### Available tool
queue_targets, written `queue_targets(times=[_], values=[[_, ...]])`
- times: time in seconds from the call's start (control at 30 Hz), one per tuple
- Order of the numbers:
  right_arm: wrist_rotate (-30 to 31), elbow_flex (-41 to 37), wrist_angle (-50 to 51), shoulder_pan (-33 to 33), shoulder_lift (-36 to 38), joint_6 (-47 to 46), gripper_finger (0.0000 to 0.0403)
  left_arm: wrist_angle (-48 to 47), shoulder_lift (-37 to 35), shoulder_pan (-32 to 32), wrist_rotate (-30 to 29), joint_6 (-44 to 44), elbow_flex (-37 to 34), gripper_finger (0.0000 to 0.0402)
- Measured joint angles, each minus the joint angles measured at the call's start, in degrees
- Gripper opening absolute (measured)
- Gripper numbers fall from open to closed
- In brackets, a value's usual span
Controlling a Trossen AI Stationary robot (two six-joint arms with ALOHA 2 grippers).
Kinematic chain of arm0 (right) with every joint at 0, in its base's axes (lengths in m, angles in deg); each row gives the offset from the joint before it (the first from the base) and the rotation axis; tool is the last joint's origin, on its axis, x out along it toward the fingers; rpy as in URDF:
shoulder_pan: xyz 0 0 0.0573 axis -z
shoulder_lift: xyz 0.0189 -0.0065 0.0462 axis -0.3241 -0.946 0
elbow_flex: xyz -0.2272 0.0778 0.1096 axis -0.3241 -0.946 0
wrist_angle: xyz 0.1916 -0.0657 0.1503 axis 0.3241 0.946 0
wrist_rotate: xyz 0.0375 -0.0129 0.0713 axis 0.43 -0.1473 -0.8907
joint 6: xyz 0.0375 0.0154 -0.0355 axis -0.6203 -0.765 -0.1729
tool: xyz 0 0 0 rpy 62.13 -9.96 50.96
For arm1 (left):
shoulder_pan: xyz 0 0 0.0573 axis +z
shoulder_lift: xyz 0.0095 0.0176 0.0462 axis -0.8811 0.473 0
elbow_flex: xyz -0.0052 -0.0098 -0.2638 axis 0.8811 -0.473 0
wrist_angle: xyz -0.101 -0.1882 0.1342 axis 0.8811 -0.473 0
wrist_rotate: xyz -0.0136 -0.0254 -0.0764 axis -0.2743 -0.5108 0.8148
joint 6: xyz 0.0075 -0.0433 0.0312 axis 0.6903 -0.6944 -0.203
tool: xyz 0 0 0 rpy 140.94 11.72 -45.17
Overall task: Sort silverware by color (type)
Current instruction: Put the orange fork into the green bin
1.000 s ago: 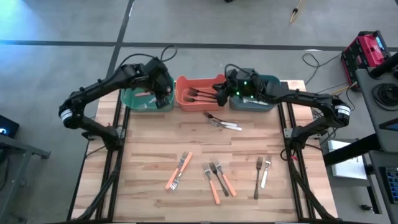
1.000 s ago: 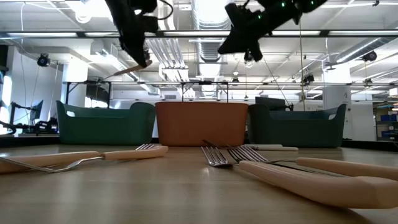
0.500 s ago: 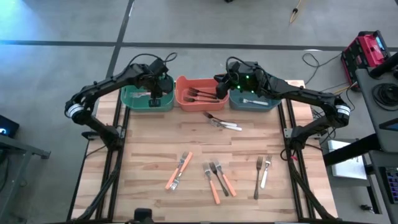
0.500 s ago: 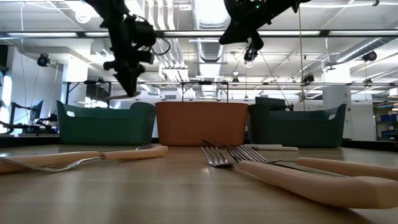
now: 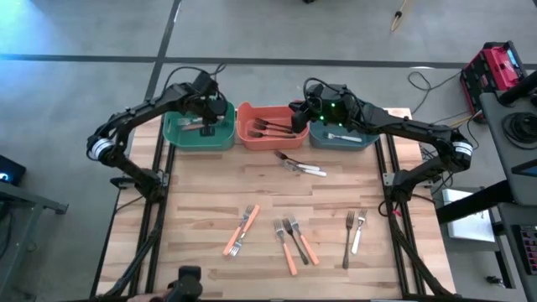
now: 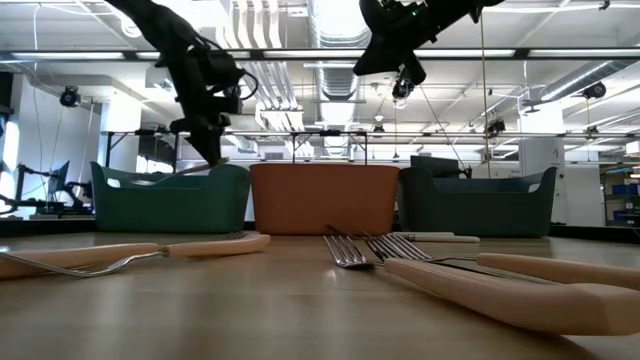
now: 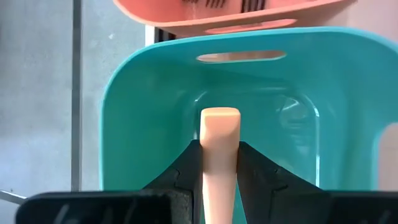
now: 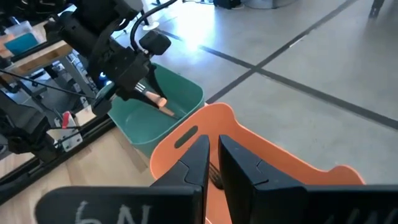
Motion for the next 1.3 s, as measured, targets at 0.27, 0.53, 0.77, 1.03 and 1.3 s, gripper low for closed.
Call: queue_targets(times=[0.27, 0.53, 0.77, 1.03, 1.3], values=[[1.02, -0.01, -0.02, 0.0, 0.0, 0.0, 0.0027, 2.91, 2.16, 0.63, 2.93, -0.09, -1.22, 0.0056], [1.01, -0.04, -0.01, 0.0, 0.0, -0.46, 0.0027, 3.28, 4.65, 0.9, 2.69, 0.26, -2.9, 0.0056], [1.01, -0.07, -0.02, 0.0, 0.0, -0.54, 0.0027, 3.6, 6.41, 0.9, 2.68, -0.1, -2.91, 0.0056], [0.99, -0.07, -0.02, 0.0, 0.0, -0.53, 0.0027, 3.62, 6.52, 1.41, 2.68, -0.14, -2.91, 0.0056], [0.99, -0.07, 0.0, 0.0, 0.0, -0.53, 0.0027, 4.08, 6.52, 1.58, 2.66, -0.16, -2.91, 0.0062]])
